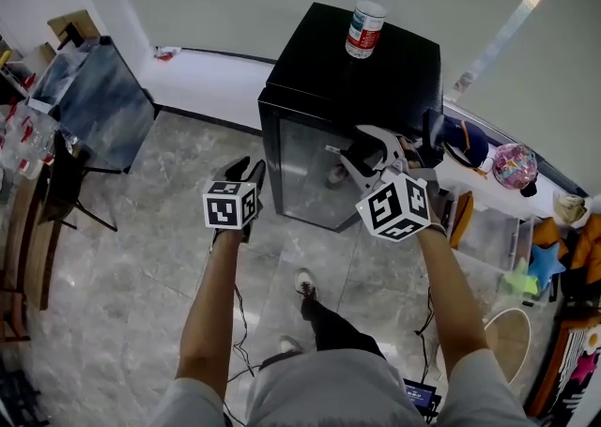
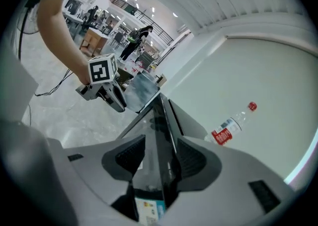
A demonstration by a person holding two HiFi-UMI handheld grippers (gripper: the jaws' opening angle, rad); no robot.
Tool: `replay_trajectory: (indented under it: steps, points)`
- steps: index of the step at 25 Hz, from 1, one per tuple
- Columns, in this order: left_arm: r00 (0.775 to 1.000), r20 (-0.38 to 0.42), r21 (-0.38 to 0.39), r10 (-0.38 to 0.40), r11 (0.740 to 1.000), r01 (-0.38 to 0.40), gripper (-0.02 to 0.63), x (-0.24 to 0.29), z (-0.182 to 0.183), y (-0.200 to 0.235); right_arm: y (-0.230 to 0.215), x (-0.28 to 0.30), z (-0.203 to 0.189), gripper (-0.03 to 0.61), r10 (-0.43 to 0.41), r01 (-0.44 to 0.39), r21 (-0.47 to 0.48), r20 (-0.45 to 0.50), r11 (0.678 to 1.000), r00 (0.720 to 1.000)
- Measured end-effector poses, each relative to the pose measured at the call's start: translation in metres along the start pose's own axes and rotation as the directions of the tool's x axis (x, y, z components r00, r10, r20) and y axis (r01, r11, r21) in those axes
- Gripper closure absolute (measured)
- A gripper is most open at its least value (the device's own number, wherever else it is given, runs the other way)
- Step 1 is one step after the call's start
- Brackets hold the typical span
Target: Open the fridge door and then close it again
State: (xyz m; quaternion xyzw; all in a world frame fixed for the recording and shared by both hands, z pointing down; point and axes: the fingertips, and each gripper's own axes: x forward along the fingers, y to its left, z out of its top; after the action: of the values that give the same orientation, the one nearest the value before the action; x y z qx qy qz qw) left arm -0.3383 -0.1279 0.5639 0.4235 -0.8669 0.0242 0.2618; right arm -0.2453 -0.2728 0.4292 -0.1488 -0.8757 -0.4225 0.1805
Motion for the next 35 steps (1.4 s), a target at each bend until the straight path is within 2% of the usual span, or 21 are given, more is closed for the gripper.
replay_trajectory:
  steps: [5, 7, 11, 15, 19, 28, 35]
  points:
    - [0.999, 0.052, 0.044, -0.002, 0.999, 0.0, 0.494, -0.054, 0.008, -0.018, 0.022, -0.036, -0.01, 0.411, -0.001, -0.002, 0.189, 0.014, 0.982, 1.0]
    - [0.998, 0.069, 0.06, 0.001, 0.998, -0.005, 0.495, -0.079, 0.008, -0.028, 0.032, -0.054, -0.017, 0.447, -0.01, 0.007, 0.254, 0.01, 0.967, 1.0]
    - [0.994, 0.107, 0.099, 0.001, 0.995, -0.011, 0.525, -0.135, 0.007, -0.047, 0.054, -0.088, -0.024, 0.548, -0.021, 0.022, 0.331, -0.006, 0.943, 1.0]
    - [0.985, 0.17, 0.146, 0.035, 0.987, -0.06, 0.571, -0.189, 0.013, -0.058, 0.071, -0.121, -0.008, 0.58, -0.052, 0.042, 0.4, 0.014, 0.915, 0.999]
    - [0.97, 0.24, 0.182, 0.036, 0.98, -0.082, 0.602, -0.24, 0.019, -0.073, 0.083, -0.157, 0.024, 0.581, -0.102, 0.065, 0.417, 0.066, 0.907, 0.993]
    - [0.937, 0.35, 0.25, -0.014, 0.965, -0.079, 0.603, -0.332, 0.022, -0.12, 0.106, -0.241, 0.061, 0.581, -0.21, 0.14, 0.44, 0.114, 0.887, 0.971]
    - [0.916, 0.393, 0.388, -0.083, 0.918, -0.084, 0.602, -0.381, 0.025, -0.174, 0.118, -0.29, 0.086, 0.581, -0.254, 0.167, 0.418, 0.162, 0.893, 0.954]
